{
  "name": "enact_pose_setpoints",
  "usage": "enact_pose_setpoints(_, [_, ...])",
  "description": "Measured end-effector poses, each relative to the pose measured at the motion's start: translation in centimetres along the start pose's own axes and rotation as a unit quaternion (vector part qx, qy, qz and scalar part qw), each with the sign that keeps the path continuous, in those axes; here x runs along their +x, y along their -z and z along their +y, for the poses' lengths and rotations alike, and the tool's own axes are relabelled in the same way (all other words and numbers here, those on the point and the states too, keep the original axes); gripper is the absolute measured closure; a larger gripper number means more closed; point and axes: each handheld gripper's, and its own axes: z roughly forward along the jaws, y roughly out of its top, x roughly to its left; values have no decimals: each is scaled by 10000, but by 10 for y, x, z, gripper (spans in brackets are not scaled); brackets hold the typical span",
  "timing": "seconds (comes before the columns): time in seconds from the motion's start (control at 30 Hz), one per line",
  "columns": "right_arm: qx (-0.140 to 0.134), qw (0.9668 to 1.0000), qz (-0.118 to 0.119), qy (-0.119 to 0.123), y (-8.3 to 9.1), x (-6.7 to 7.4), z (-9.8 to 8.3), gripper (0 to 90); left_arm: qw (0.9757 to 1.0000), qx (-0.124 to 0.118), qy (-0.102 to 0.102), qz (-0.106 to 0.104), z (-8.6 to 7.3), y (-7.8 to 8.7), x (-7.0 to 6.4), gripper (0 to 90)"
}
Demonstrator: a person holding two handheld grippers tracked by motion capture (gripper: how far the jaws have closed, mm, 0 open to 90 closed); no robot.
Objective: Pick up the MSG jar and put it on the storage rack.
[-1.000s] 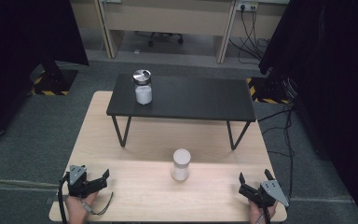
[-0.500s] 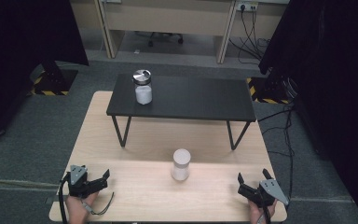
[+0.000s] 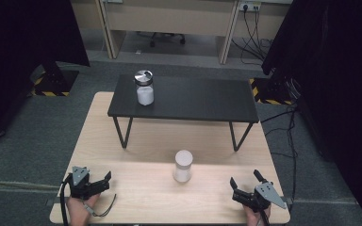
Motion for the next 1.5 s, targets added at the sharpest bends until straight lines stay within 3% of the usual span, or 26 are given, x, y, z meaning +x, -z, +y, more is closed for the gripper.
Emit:
enact_pose_setpoints(0.27, [-163,9980,608,18,-9,10,5,3,9999,-93,57,-94,-3,2,4,0])
enact_pose_setpoints(0.47, [-193,9942,1055,84,-22,18,11,4,9999,-58,58,-62,-2,1,3,0])
enact_pose_setpoints(0.77, [-210,9883,1504,136,-42,31,20,3,9999,-67,89,-14,-3,1,2,0])
enact_pose_setpoints(1.2, [-105,9821,1878,81,-64,41,29,7,10000,-77,51,-18,-3,1,2,0])
enact_pose_setpoints(1.5, [-102,9799,1988,118,-75,46,34,13,10000,-79,32,-22,-3,1,1,0])
